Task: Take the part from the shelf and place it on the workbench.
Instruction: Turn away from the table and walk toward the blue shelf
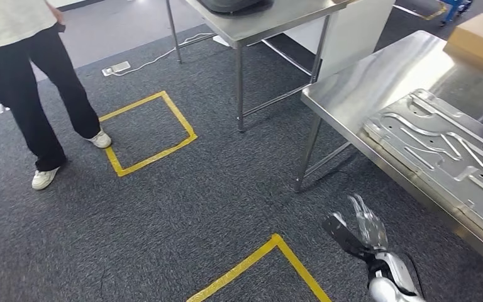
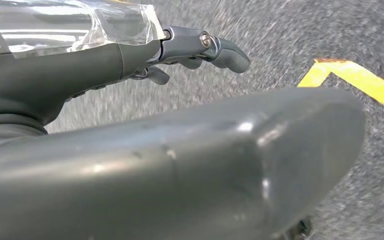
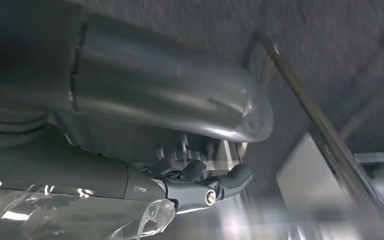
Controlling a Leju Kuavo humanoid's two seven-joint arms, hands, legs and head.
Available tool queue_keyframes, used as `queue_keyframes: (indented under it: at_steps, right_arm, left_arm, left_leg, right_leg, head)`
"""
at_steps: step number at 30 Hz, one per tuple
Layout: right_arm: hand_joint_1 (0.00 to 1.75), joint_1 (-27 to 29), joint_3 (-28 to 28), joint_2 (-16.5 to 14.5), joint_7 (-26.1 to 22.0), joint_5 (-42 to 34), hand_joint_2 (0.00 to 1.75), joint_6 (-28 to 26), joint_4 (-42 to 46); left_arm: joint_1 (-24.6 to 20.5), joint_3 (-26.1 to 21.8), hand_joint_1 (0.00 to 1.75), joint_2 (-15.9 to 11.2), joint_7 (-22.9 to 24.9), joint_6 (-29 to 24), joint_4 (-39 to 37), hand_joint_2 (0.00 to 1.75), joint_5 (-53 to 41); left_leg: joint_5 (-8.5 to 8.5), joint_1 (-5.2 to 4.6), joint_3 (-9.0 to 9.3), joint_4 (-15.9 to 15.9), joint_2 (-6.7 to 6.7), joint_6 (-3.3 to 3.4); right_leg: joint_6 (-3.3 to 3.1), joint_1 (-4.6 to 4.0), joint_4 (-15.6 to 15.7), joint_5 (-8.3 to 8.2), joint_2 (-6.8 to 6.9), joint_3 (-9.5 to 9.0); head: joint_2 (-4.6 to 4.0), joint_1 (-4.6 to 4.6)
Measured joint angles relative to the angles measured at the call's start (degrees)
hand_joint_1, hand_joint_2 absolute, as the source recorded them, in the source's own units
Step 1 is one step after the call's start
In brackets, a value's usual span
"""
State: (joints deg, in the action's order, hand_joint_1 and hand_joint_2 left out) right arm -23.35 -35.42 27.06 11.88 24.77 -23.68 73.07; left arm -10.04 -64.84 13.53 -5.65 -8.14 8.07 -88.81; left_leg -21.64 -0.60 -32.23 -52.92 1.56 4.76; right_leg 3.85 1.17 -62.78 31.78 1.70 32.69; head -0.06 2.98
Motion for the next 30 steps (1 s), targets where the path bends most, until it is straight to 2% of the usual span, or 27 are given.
queue_keyframes:
  at_steps: [1, 2, 3, 4, 6, 7, 8, 9, 11, 12, 13, 14, 15, 16, 17, 18, 19, 20, 22, 23, 24, 25, 26, 27, 29, 30]
  right_arm:
    - [0.00, 1.63, 0.81, -0.68, -0.59, -0.91, 0.00, -0.52, -2.93]
    - [0.00, 3.04, 1.45, -1.27, 0.03, -1.83, 0.00, -0.33, -5.28]
    - [0.00, 4.41, 2.02, -1.92, 0.78, -3.19, 0.00, 0.16, -7.52]
    - [0.00, 5.72, 2.60, -2.71, 1.15, -5.07, 0.00, 0.67, -9.88]
    - [0.00, 8.96, 4.15, -4.90, -1.68, -12.14, 0.00, 2.02, -16.21]
    - [0.00, 10.63, 5.34, -6.29, -4.10, -17.06, 0.00, 3.09, -20.24]
    - [0.00, 12.37, 6.88, -7.94, -5.77, -22.53, 0.00, 4.33, -24.52]
    - [0.00, 14.04, 8.66, -9.68, -6.48, -27.31, 0.00, 5.38, -28.82]
    - [0.00, 16.24, 12.01, -13.06, -5.02, -32.79, 0.00, 6.46, -35.70]
    - [0.00, 17.07, 13.37, -14.48, -4.24, -33.67, 0.00, 6.56, -38.40]
    - [0.00, 17.74, 14.57, -15.73, -3.60, -33.98, 0.00, 6.52, -40.77]
    - [0.00, 18.28, 15.70, -16.87, -2.76, -34.37, 0.00, 6.44, -42.96]
    - [0.00, 18.78, 16.83, -17.89, -1.46, -34.92, 0.00, 6.39, -45.02]
    - [0.00, 19.15, 17.94, -18.88, 0.15, -35.61, 0.00, 6.35, -46.85]
    - [0.00, 19.37, 19.03, -19.85, 1.86, -36.33, 0.00, 6.32, -48.57]
    - [0.00, 19.44, 20.08, -20.85, 3.27, -36.88, 0.00, 6.31, -50.12]
    - [0.00, 19.43, 21.11, -21.81, 4.03, -37.15, 0.00, 6.30, -51.53]
    - [0.00, 19.39, 22.05, -22.76, 3.78, -37.07, 0.00, 6.31, -52.77]
    - [0.00, 19.41, 23.37, -24.29, 0.97, -36.12, 0.00, 6.49, -54.60]
    - [0.00, 19.44, 23.70, -24.84, -1.22, -35.27, 0.00, 6.61, -55.29]
    - [0.00, 19.45, 23.84, -25.21, -3.29, -34.42, 0.00, 6.77, -55.82]
    - [0.00, 19.37, 23.86, -25.50, -5.04, -33.63, 0.00, 6.92, -56.20]
    - [0.00, 19.19, 23.86, -25.72, -6.31, -33.02, 0.00, 7.05, -56.43]
    - [0.00, 19.02, 23.85, -25.87, -7.09, -32.67, 0.00, 7.18, -56.62]
    - [0.00, 18.84, 23.84, -26.07, -7.82, -32.15, 0.00, 7.29, -57.21]
    - [0.00, 18.91, 23.83, -26.08, -8.24, -31.67, 0.00, 7.31, -57.61]
  left_arm:
    - [0.18, -0.27, 0.00, 0.00, -0.08, -0.03, -0.01, 0.00, -0.05]
    - [0.41, -0.54, 0.00, -0.01, -0.05, -0.07, -0.01, 0.00, -0.19]
    - [0.68, -0.75, 0.00, -0.03, 0.01, -0.17, -0.01, 0.00, -0.36]
    - [0.93, -0.91, 0.00, -0.05, 0.07, -0.32, -0.01, 0.00, -0.55]
    - [1.36, -1.23, 0.00, -0.13, 0.09, -0.76, -0.01, 0.00, -0.75]
    - [1.51, -1.49, 0.00, -0.19, 0.09, -1.02, -0.01, 0.00, -0.79]
    - [1.60, -1.76, 0.00, -0.26, 0.08, -1.29, -0.01, 0.00, -0.81]
    - [1.69, -2.04, 0.00, -0.33, 0.09, -1.51, -0.02, 0.00, -0.86]
    - [1.92, -2.37, 0.00, -0.42, 0.19, -1.75, -0.03, 0.00, -0.96]
    - [2.11, -2.53, 0.00, -0.46, 0.25, -1.79, -0.04, 0.00, -1.01]
    - [2.27, -2.69, 0.00, -0.51, 0.31, -1.82, -0.04, 0.00, -1.04]
    - [2.34, -2.87, 0.00, -0.55, 0.35, -1.91, -0.05, 0.00, -1.05]
    - [2.31, -3.11, 0.00, -0.57, 0.45, -2.04, -0.05, 0.00, -1.02]
    - [2.21, -3.34, 0.00, -0.60, 0.61, -2.18, -0.05, 0.00, -0.96]
    - [2.13, -3.57, 0.00, -0.64, 0.84, -2.32, -0.05, 0.00, -0.88]
    - [2.10, -3.82, 0.00, -0.72, 1.13, -2.39, -0.05, 0.00, -0.87]
    - [2.10, -4.04, 0.00, -0.81, 1.42, -2.39, -0.07, 0.00, -0.91]
    - [2.08, -4.21, 0.00, -0.93, 1.64, -2.36, -0.08, 0.00, -0.97]
    - [1.82, -4.36, 0.00, -1.21, 1.80, -2.24, -0.11, 0.00, -1.05]
    - [1.59, -4.36, 0.00, -1.34, 1.76, -2.20, -0.11, 0.00, -1.05]
    - [1.38, -4.34, 0.00, -1.45, 1.72, -2.19, -0.11, 0.00, -1.05]
    - [1.26, -4.33, 0.00, -1.57, 1.69, -2.20, -0.11, 0.00, -1.05]
    - [1.28, -4.31, 0.00, -1.65, 1.67, -2.22, -0.11, 0.00, -1.04]
    - [1.41, -4.31, 0.00, -1.74, 1.67, -2.25, -0.11, 0.00, -1.04]
    - [1.57, -4.31, 0.00, -1.93, 1.57, -2.37, -0.11, 0.00, -0.92]
    - [1.56, -4.31, 0.00, -1.99, 1.32, -2.53, -0.11, 0.00, -0.73]
  left_leg:
    - [0.04, 0.00, -0.03, -0.02, 0.73, 0.13]
    - [0.01, 0.02, -0.01, -0.03, 1.45, 0.12]
    - [-0.06, 0.09, 0.05, -0.06, 2.11, 0.05]
    - [-0.19, 0.24, 0.12, -0.15, 2.75, -0.12]
    - [-0.73, 0.63, 0.12, -0.80, 3.85, -0.87]
    - [-1.25, 0.71, -0.02, -1.41, 4.34, -1.42]
    - [-1.72, 0.74, -0.16, -1.92, 4.74, -1.91]
    - [-2.06, 0.78, -0.26, -2.26, 5.21, -2.29]
    - [-2.25, 1.03, -0.38, -2.40, 6.09, -2.75]
    - [-2.52, 1.12, -0.57, -2.83, 5.68, -2.94]
    - [-3.32, 1.12, -1.14, -4.13, 4.62, -3.17]
    - [-4.76, 1.09, -2.24, -6.65, 3.08, -3.39]
    - [-6.65, 1.02, -3.91, -10.33, 1.35, -3.61]
    - [-8.46, 1.02, -5.90, -14.51, 0.30, -3.78]
    - [-9.63, 1.08, -7.62, -17.98, -0.24, -3.88]
    - [-9.81, 1.12, -8.52, -19.71, -0.50, -3.89]
    - [-8.96, 1.14, -8.31, -19.15, -0.65, -3.79]
    - [-7.29, 1.10, -6.92, -16.29, -1.02, -3.59]
    - [-4.03, 0.61, -2.80, -8.10, -3.37, -2.94]
    - [-3.13, 0.27, -1.30, -5.04, -4.45, -2.65]
    - [-2.86, -0.04, -0.55, -3.42, -5.13, -2.43]
    - [-2.92, -0.28, -0.38, -2.85, -5.01, -2.31]
    - [-2.82, -0.33, -0.36, -2.72, -4.31, -2.13]
    - [-2.62, -0.24, -0.15, -2.43, -3.69, -1.90]
    - [-2.12, 0.02, 0.30, -1.77, -2.41, -1.27]
    - [-1.96, 0.11, 0.45, -1.60, -1.77, -0.91]
  right_leg:
    - [0.21, 0.12, -3.83, 1.47, -0.81, 2.14]
    - [0.50, 0.25, -6.61, 2.10, -1.16, 3.90]
    - [0.80, 0.42, -7.50, 1.65, -1.29, 4.82]
    - [1.14, 0.65, -6.23, 0.22, -1.36, 4.68]
    - [1.96, 1.50, 0.82, -3.68, -2.41, 1.96]
    - [1.99, 1.71, 3.97, -4.92, -3.17, 0.53]
    - [1.72, 1.80, 5.94, -5.45, -3.71, -0.48]
    - [1.22, 1.68, 6.63, -5.40, -3.84, -0.94]
    - [-0.09, 1.22, 6.47, -5.20, -2.56, -1.22]
    - [-0.51, 1.15, 6.47, -5.21, -1.96, -1.28]
    - [-0.91, 1.12, 6.49, -5.22, -1.47, -1.30]
    - [-1.23, 1.10, 6.54, -5.23, -1.03, -1.32]
    - [-1.45, 1.00, 6.54, -5.18, -0.68, -1.33]
    - [-1.65, 0.91, 6.53, -5.10, -0.29, -1.34]
    - [-1.77, 0.83, 6.53, -5.01, 0.08, -1.38]
    - [-1.86, 0.77, 6.52, -4.92, 0.43, -1.46]
    - [-1.91, 0.73, 6.53, -4.81, 0.76, -1.59]
    - [-1.91, 0.69, 6.53, -4.69, 1.12, -1.78]
    - [-1.66, 0.48, 6.52, -4.35, 1.93, -2.29]
    - [-1.43, 0.37, 6.55, -4.14, 2.41, -2.55]
    - [-1.15, 0.27, 6.62, -3.95, 2.91, -2.81]
    - [-0.85, 0.23, 6.75, -3.79, 3.45, -3.09]
    - [-0.56, 0.25, 6.98, -3.70, 4.02, -3.42]
    - [-0.26, 0.36, 6.95, -3.46, 3.97, -3.70]
    - [0.14, 0.48, 4.58, -1.52, 1.85, -3.05]
    - [0.12, 0.53, 1.60, 0.27, 0.32, -1.76]
  head:
    - [0.00, -0.01]
    - [0.00, 0.00]
    - [-0.01, 0.01]
    - [-0.01, 0.01]
    - [-0.01, 0.01]
    - [-0.01, 0.02]
    - [0.00, 0.03]
    - [0.00, 0.05]
    - [0.01, 0.10]
    - [0.00, 0.14]
    - [0.00, 0.16]
    - [0.00, 0.19]
    - [-0.01, 0.20]
    - [-0.01, 0.21]
    - [-0.01, 0.20]
    - [-0.01, 0.20]
    - [-0.01, 0.19]
    - [-0.01, 0.18]
    - [-0.01, 0.18]
    - [-0.01, 0.16]
    - [-0.01, 0.16]
    - [-0.01, 0.16]
    - [0.00, 0.16]
    - [-0.01, 0.16]
    - [-0.01, 0.13]
    - [-0.01, 0.11]
